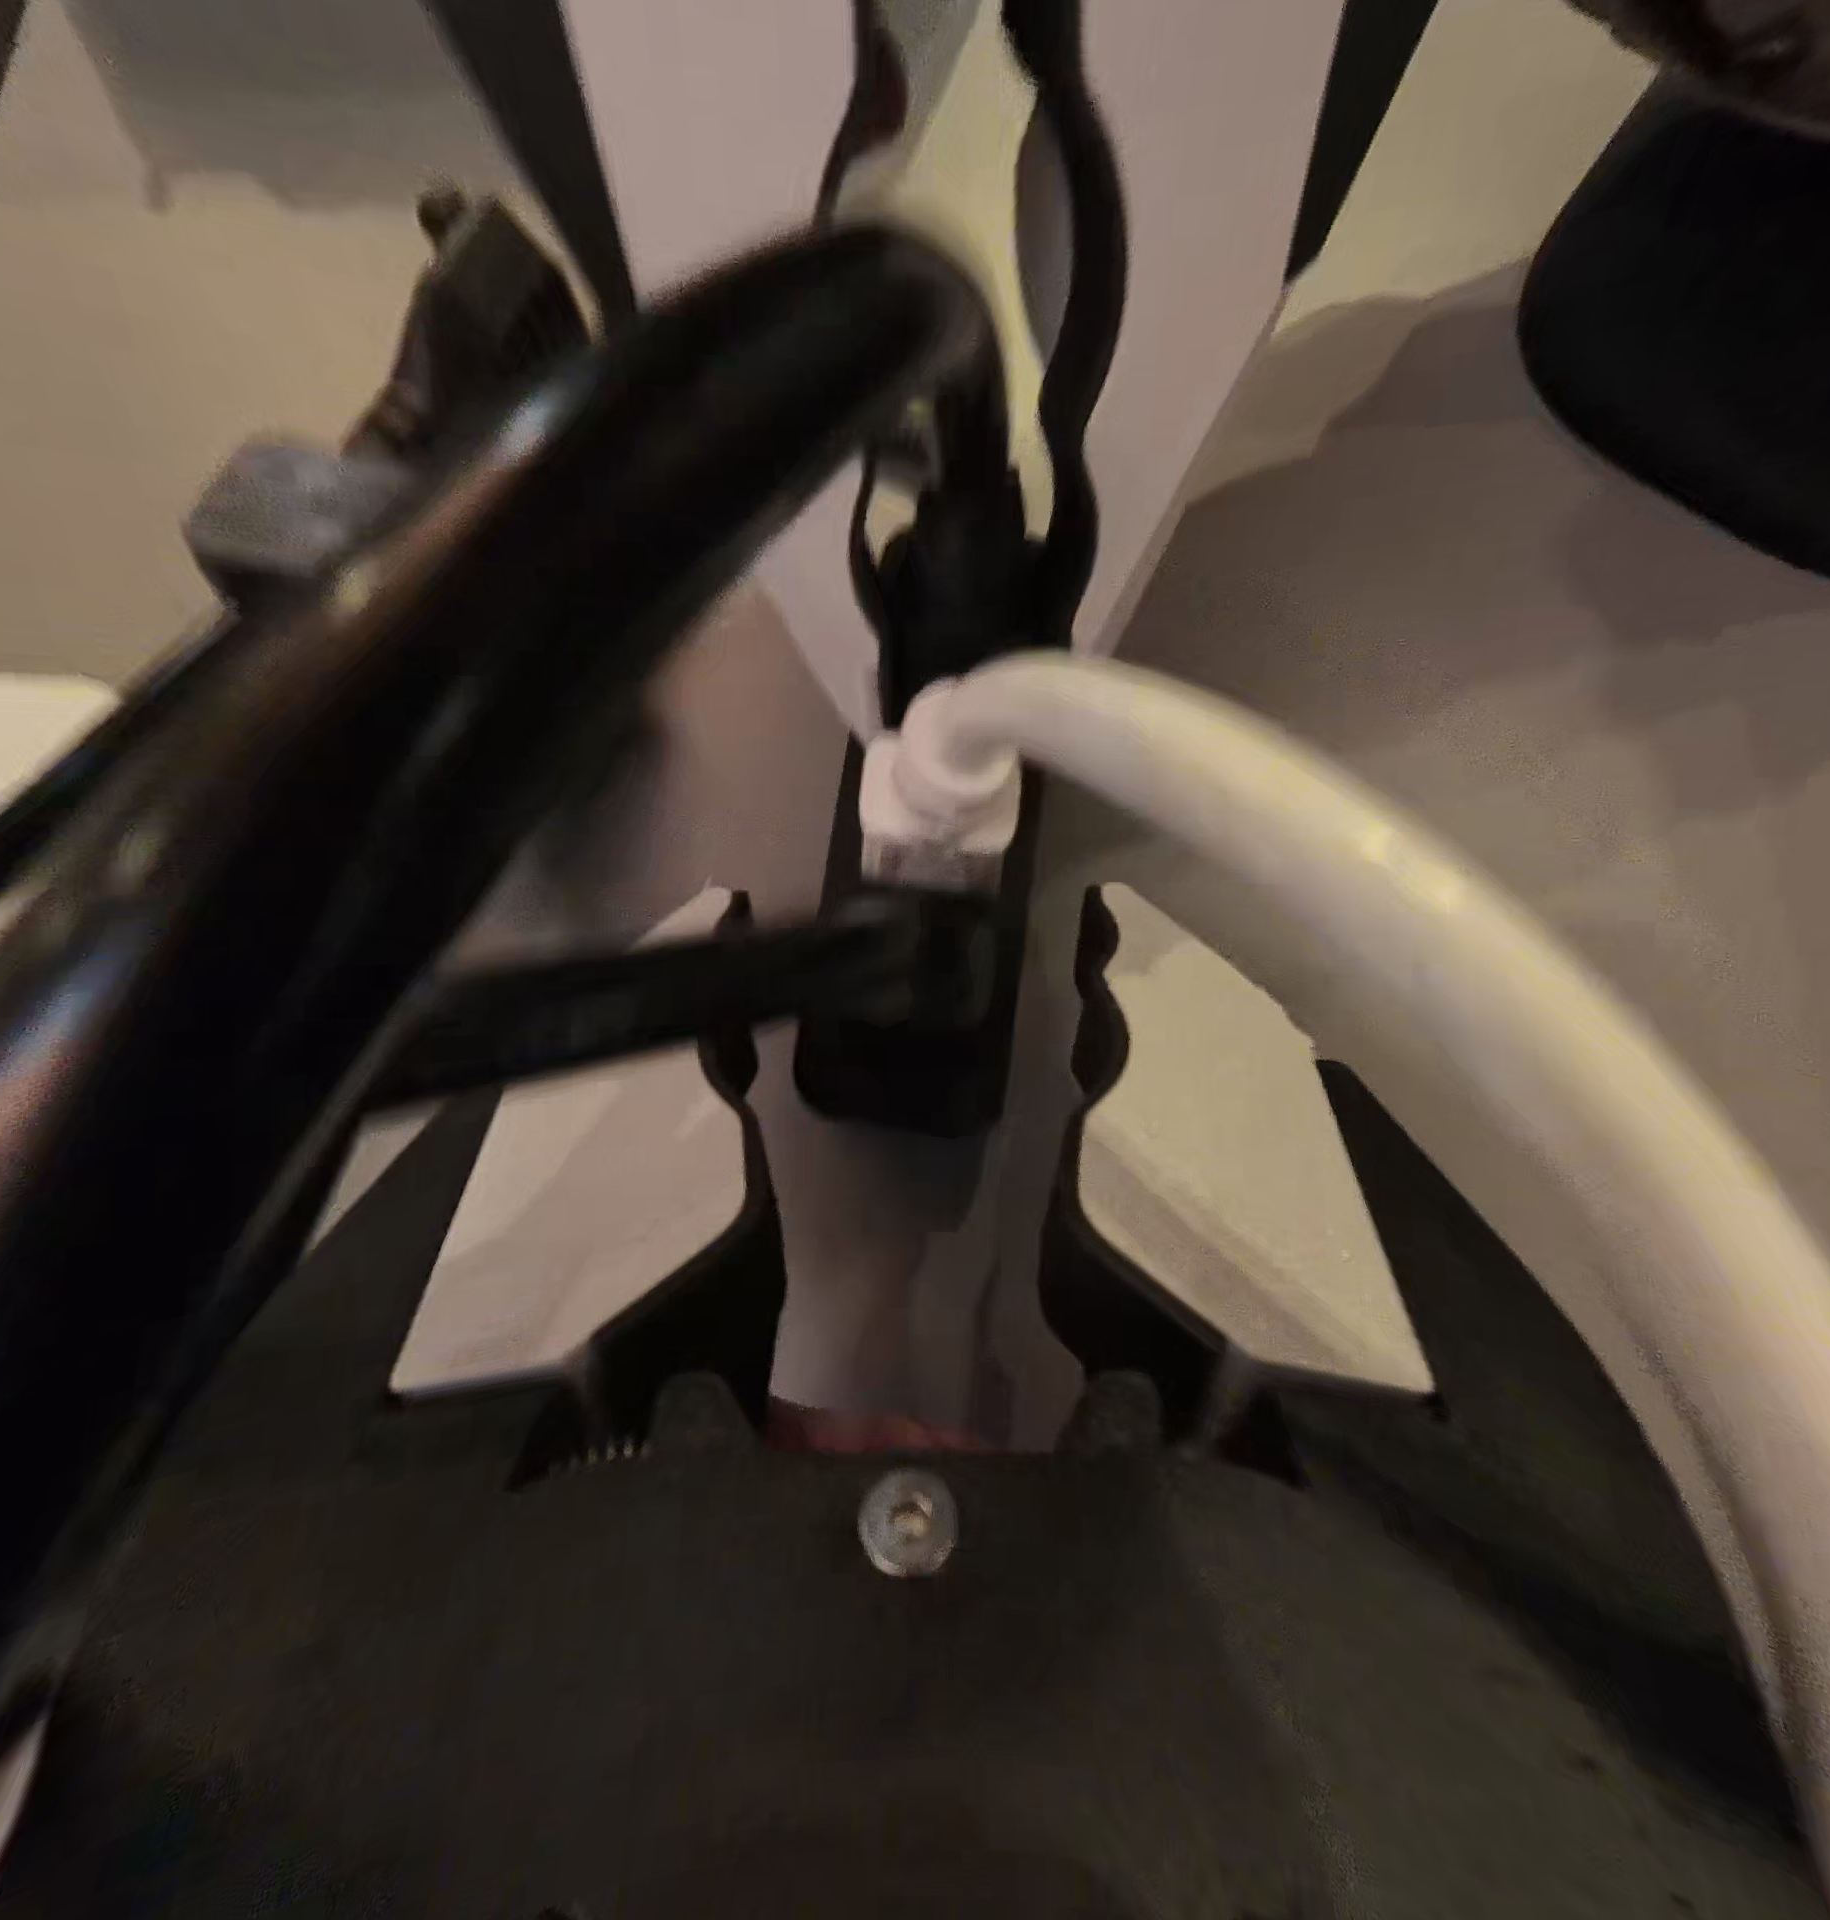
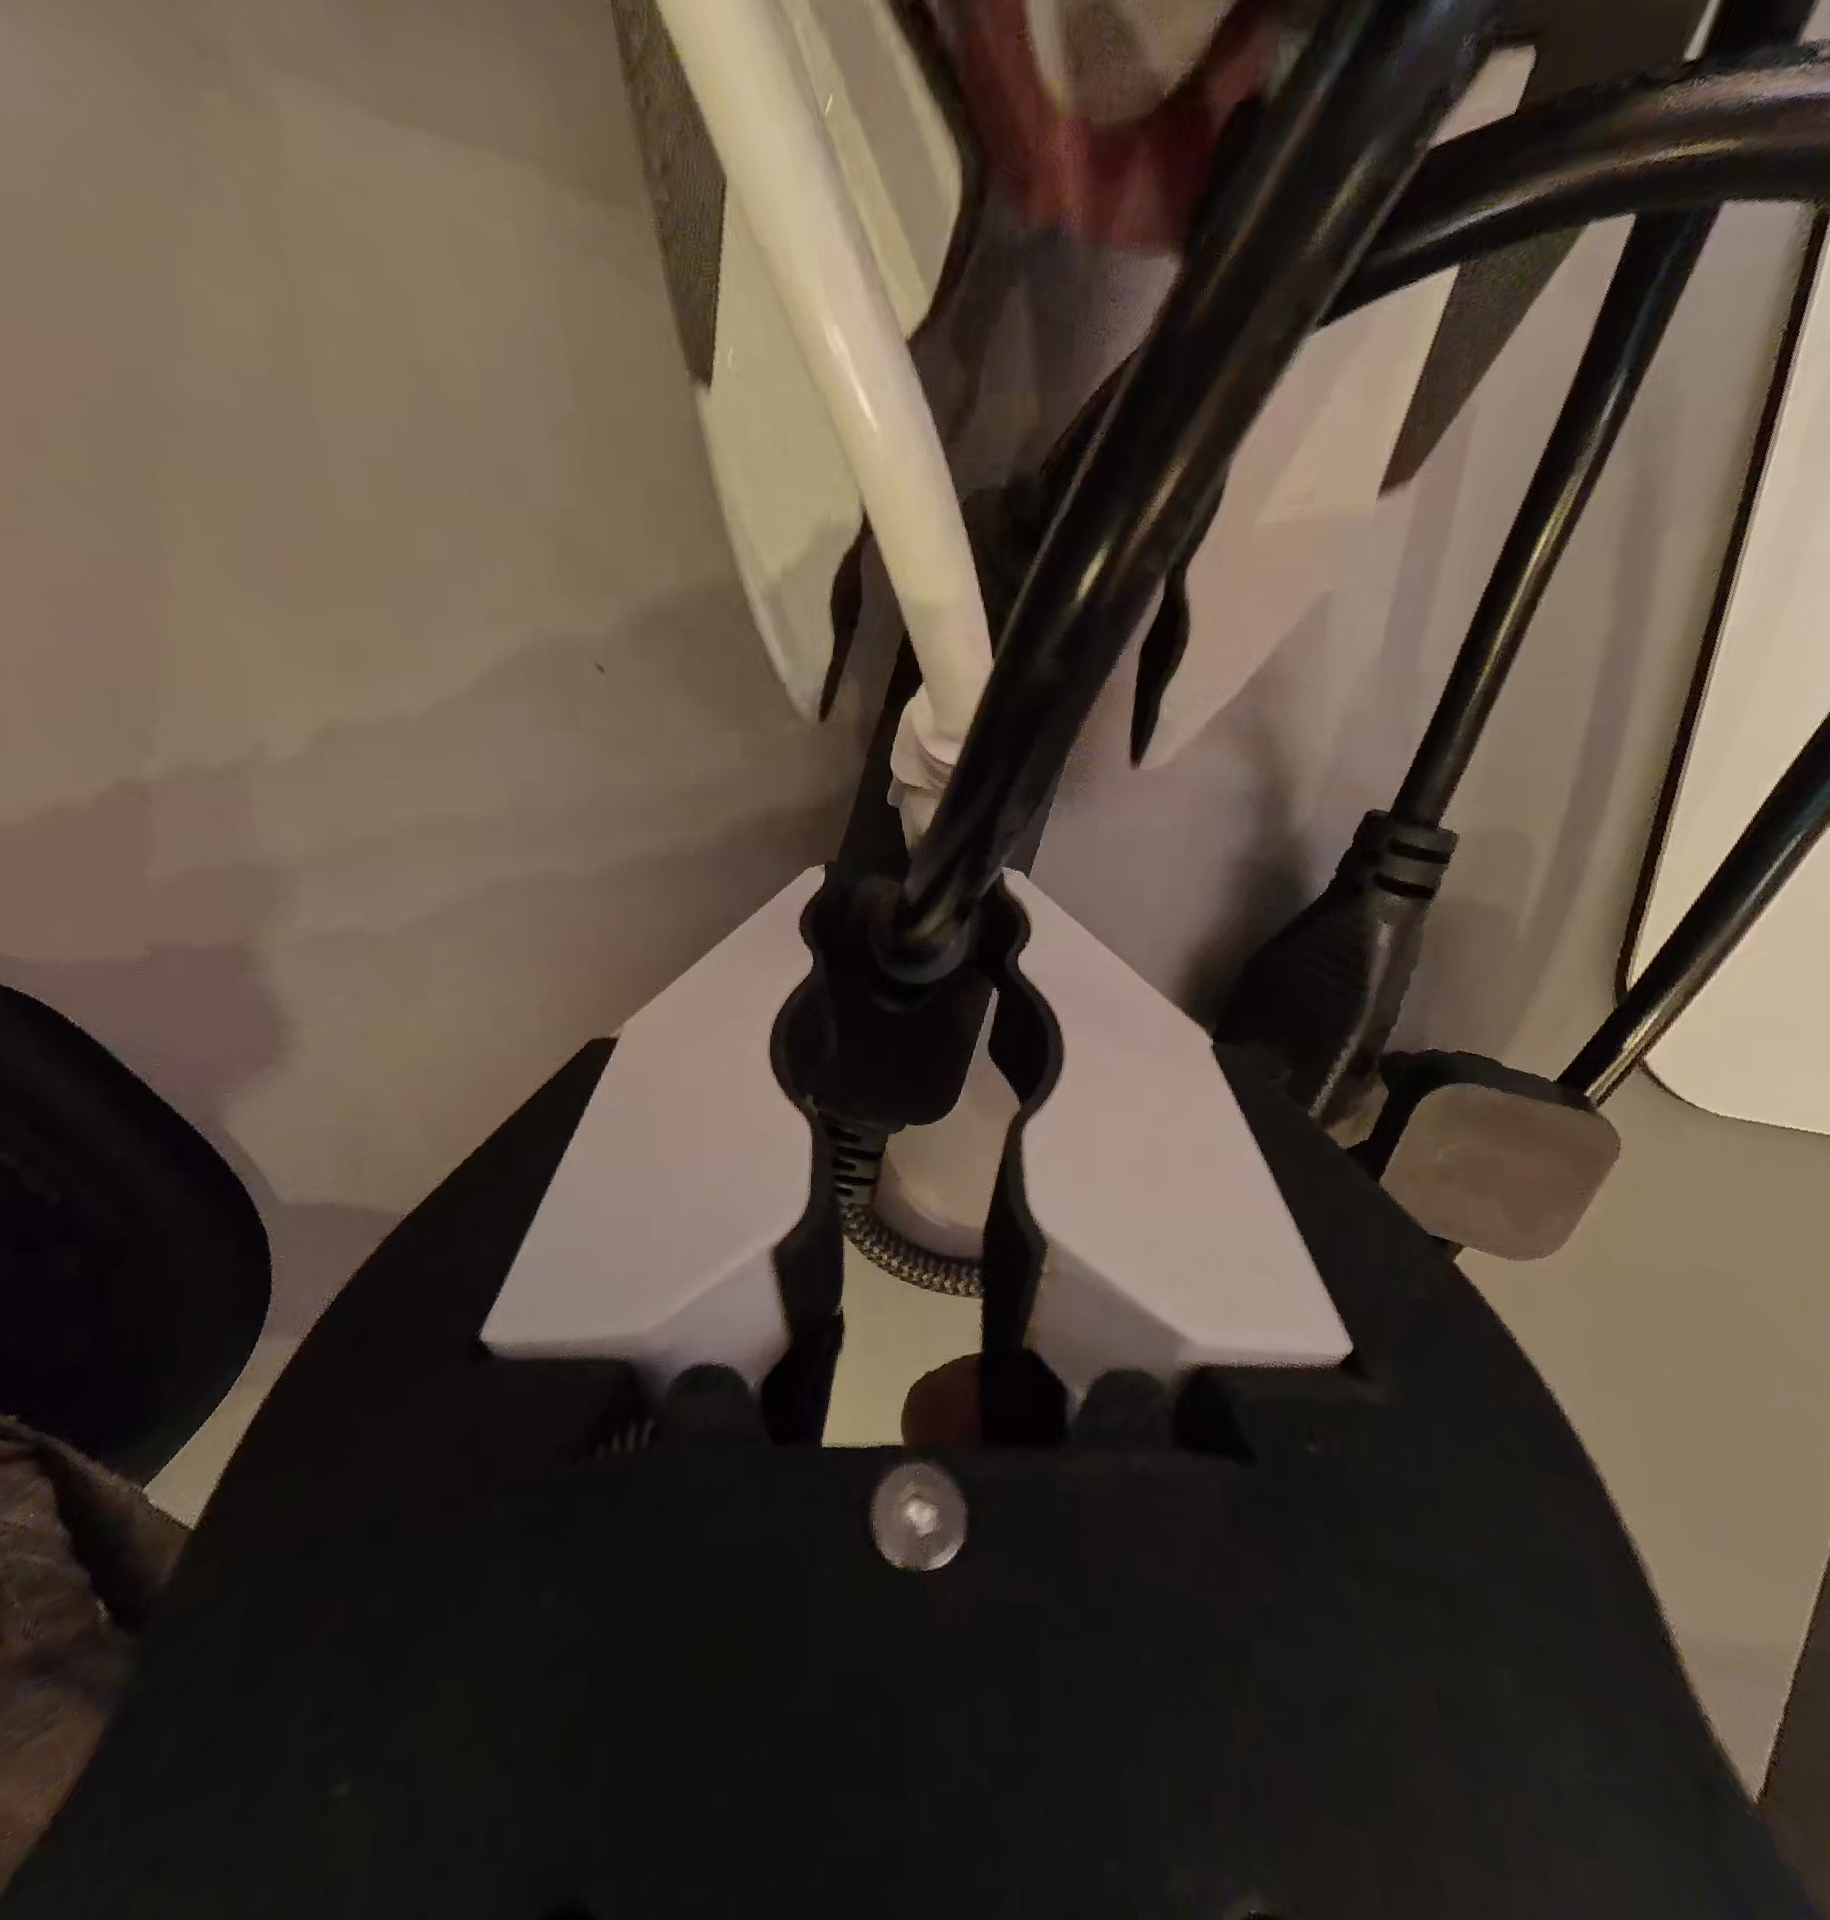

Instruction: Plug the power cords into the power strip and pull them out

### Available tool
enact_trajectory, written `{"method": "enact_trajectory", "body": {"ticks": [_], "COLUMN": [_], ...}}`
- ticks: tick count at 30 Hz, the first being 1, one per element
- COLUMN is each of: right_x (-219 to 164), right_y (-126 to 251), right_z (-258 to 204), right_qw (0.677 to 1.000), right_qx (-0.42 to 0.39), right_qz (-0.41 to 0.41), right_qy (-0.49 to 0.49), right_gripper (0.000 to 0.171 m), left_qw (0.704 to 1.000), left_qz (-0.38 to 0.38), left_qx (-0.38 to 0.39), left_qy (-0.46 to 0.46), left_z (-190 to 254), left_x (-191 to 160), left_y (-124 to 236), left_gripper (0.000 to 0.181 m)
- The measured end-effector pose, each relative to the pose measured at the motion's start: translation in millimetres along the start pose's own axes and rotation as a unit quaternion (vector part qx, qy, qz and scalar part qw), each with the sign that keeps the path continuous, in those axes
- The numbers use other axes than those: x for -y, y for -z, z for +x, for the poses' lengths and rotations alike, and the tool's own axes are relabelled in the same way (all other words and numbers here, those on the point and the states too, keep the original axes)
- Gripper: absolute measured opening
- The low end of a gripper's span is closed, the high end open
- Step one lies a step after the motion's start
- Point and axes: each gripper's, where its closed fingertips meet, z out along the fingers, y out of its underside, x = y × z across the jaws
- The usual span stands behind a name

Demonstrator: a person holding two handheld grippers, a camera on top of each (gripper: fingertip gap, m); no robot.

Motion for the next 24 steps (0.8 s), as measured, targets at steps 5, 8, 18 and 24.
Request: {"method": "enact_trajectory", "body": {"ticks": [5, 8, 18, 24], "right_x": [1.4, -0.1, 3.6, 3.5], "right_y": [-1.0, 0.1, -1.9, -1.9], "right_z": [3.0, 6.0, 6.4, 5.8], "right_qw": [1.0, 1.0, 1.0, 1.0], "right_qx": [-0.01, -0.019, -0.021, -0.02], "right_qz": [-0.005, -0.008, -0.002, -0.004], "right_qy": [0.01, 0.008, 0.009, 0.009], "right_gripper": [0.024, 0.024, 0.024, 0.024], "left_qw": [0.997, 0.997, 0.998, 0.999], "left_qz": [-0.043, -0.04, 0.012, 0.013], "left_qx": [0.037, 0.042, 0.053, 0.031], "left_qy": [-0.047, -0.046, -0.03, -0.028], "left_z": [-3.2, -5.6, -13.0, -5.8], "left_x": [-7.9, -6.7, 4.4, 5.4], "left_y": [-23.6, -24.1, -3.0, -6.6], "left_gripper": [0.045, 0.043, 0.051, 0.03]}}
